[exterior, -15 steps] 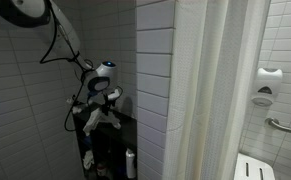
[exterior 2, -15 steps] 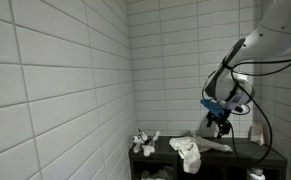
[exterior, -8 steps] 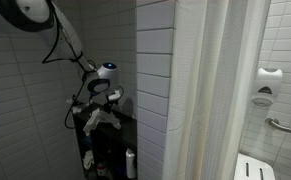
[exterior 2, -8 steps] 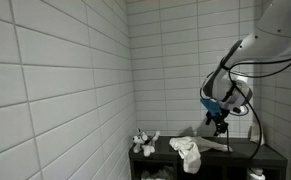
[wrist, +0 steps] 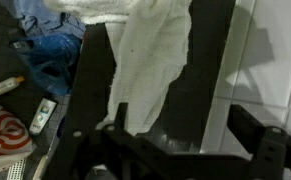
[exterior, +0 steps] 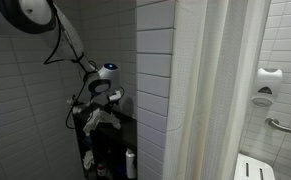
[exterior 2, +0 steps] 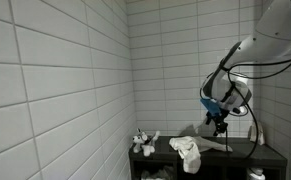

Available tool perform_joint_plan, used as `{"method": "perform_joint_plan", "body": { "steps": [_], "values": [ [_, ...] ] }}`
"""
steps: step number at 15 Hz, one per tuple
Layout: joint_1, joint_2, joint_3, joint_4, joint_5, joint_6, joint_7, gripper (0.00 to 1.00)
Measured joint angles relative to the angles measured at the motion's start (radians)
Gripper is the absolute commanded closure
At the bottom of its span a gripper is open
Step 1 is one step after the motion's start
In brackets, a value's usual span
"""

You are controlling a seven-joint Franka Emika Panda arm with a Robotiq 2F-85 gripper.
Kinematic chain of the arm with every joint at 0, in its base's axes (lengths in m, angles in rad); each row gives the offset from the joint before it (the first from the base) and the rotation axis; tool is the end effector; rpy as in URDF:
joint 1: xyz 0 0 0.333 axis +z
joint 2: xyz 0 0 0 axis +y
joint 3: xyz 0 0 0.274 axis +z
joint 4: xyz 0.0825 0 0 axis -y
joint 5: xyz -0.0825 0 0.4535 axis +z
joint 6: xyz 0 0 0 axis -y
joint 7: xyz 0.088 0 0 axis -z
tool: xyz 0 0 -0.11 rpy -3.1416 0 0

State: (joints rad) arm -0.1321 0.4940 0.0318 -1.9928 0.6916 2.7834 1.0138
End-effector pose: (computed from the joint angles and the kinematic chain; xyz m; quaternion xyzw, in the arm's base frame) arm 0.6464 -0.0927 0.1398 -0.6301 0.7449 -0.0476 0.2142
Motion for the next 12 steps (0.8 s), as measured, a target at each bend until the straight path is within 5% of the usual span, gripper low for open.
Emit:
{"method": "perform_joint_plan", "body": {
  "steps": [12],
  "values": [
    [0.015,0.003,-0.014,0.002,0.0,0.002,0.001,0.0]
  ]
}}
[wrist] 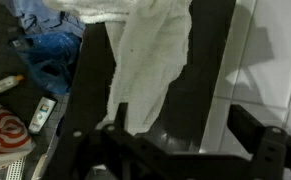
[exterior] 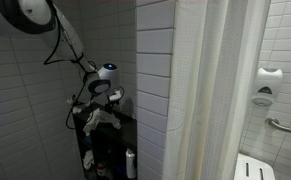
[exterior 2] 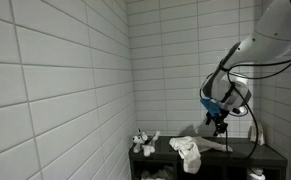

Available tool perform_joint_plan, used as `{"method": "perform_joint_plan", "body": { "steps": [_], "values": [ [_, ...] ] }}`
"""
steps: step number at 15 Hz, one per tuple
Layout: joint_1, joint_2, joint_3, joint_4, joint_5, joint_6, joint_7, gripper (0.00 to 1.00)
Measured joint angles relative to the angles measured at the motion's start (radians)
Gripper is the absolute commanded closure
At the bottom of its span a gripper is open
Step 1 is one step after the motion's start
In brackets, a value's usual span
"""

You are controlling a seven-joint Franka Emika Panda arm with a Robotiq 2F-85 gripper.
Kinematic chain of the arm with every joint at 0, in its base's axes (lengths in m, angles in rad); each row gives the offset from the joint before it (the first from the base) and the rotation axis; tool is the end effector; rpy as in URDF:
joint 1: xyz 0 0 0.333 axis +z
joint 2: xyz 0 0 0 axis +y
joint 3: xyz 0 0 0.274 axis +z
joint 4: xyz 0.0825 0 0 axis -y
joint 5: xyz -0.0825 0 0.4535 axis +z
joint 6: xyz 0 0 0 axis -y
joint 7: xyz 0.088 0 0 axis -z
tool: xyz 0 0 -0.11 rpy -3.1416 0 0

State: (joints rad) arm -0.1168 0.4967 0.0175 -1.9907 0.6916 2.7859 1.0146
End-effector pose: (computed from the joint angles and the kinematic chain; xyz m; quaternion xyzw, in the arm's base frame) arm 0.6469 -0.0925 0.1393 -0.6313 0.7444 -0.0505 0.2118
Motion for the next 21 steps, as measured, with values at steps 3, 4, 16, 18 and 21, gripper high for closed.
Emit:
{"method": "perform_joint_plan", "body": {
  "steps": [3,4,16,18,21],
  "values": [
    [0.002,0.004,-0.003,0.0,0.011,0.027,0.001,0.0],
    [0.002,0.006,-0.004,0.0,0.02,0.04,0.001,0.0],
    [-0.025,0.03,0.089,-0.087,0.269,0.402,-0.013,0.0],
    [-0.061,0.03,0.17,-0.114,0.353,0.515,-0.015,0.0],
    [-0.115,0.03,0.266,-0.132,0.395,0.619,0.015,0.0]
  ]
}}
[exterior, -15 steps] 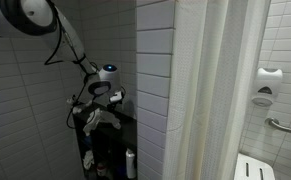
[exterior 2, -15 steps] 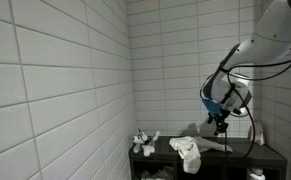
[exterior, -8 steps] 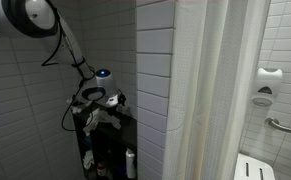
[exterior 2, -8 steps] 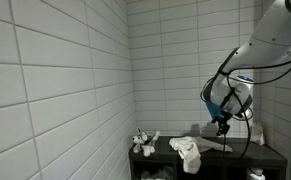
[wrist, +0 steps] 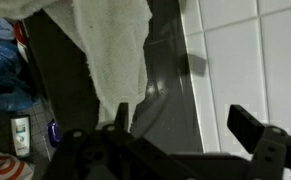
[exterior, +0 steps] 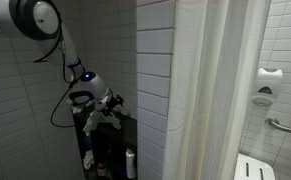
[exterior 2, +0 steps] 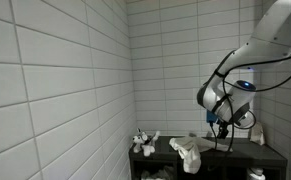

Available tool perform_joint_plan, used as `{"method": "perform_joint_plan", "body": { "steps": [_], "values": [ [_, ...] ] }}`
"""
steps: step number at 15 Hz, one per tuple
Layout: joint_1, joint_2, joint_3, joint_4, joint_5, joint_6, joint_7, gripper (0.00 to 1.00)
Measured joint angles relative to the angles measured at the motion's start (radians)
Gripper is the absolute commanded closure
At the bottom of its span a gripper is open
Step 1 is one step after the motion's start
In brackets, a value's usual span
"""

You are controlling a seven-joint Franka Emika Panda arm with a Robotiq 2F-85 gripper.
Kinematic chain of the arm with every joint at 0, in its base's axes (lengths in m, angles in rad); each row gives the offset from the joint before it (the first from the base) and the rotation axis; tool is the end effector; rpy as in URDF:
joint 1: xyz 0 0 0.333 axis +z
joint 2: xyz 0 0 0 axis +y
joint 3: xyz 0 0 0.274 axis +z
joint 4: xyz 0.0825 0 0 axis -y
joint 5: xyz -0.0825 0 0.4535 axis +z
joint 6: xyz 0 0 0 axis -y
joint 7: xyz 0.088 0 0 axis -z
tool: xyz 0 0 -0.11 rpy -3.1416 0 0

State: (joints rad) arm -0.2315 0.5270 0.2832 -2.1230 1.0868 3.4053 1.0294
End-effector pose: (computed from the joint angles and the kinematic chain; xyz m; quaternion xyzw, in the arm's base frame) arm 0.5865 -0.0622 0.1171 -0.4277 0.8493 -0.1882 0.2456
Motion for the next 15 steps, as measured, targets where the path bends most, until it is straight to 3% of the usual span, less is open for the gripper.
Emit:
{"method": "perform_joint_plan", "body": {
  "steps": [3,6,11,15],
  "values": [
    [-0.018,0.0,0.021,-0.01,0.013,0.037,0.062,0.0],
    [-0.014,0.001,0.0,-0.029,0.064,0.014,0.079,0.0],
    [0.074,0.0,-0.151,-0.106,0.132,-0.159,0.086,0.0],
    [0.13,-0.003,-0.209,-0.114,0.124,-0.159,0.119,0.0]
  ]
}}
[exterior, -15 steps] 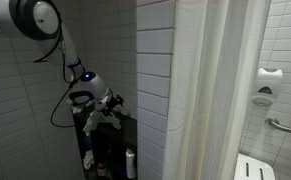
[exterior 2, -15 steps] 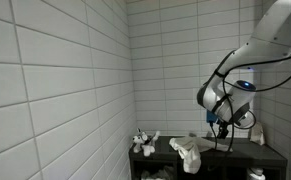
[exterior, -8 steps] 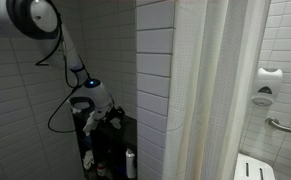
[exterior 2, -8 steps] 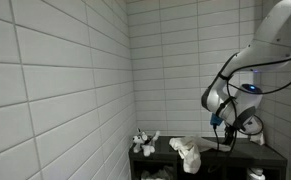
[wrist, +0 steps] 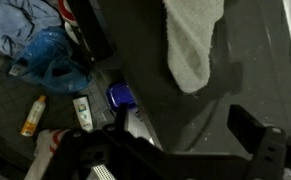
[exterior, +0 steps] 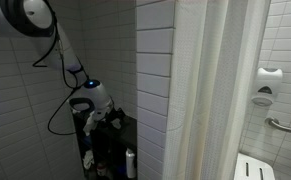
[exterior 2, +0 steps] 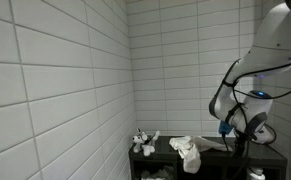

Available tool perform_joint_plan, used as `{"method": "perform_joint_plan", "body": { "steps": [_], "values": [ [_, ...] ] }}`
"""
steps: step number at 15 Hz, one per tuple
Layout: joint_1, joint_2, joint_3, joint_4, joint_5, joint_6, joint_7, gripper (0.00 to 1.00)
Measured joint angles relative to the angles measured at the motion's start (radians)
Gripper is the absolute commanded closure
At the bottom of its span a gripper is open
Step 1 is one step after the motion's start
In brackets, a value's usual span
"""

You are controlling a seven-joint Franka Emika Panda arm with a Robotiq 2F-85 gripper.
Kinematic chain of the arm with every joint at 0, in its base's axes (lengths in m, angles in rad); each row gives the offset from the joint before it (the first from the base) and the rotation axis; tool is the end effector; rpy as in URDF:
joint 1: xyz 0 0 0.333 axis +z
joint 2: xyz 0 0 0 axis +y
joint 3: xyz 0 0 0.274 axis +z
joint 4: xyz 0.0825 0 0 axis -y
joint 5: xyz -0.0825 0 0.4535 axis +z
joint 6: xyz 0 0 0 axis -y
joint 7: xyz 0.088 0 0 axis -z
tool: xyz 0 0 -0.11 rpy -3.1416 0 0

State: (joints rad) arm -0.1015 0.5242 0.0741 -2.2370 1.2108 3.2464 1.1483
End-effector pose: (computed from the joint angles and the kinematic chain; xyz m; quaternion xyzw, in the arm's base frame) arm 0.5200 -0.1019 0.0558 -0.3437 0.9154 -0.1101 0.1781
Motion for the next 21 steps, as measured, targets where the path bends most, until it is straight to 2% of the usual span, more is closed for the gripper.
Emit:
{"method": "perform_joint_plan", "body": {
  "steps": [7,17,21],
  "values": [
    [0.004,-0.046,0.09,0.028,-0.01,0.171,-0.022,0.0],
    [0.005,-0.058,0.099,-0.004,-0.01,0.116,-0.035,0.0],
    [0.027,-0.071,0.073,-0.002,-0.009,0.075,-0.044,0.0]
  ]
}}
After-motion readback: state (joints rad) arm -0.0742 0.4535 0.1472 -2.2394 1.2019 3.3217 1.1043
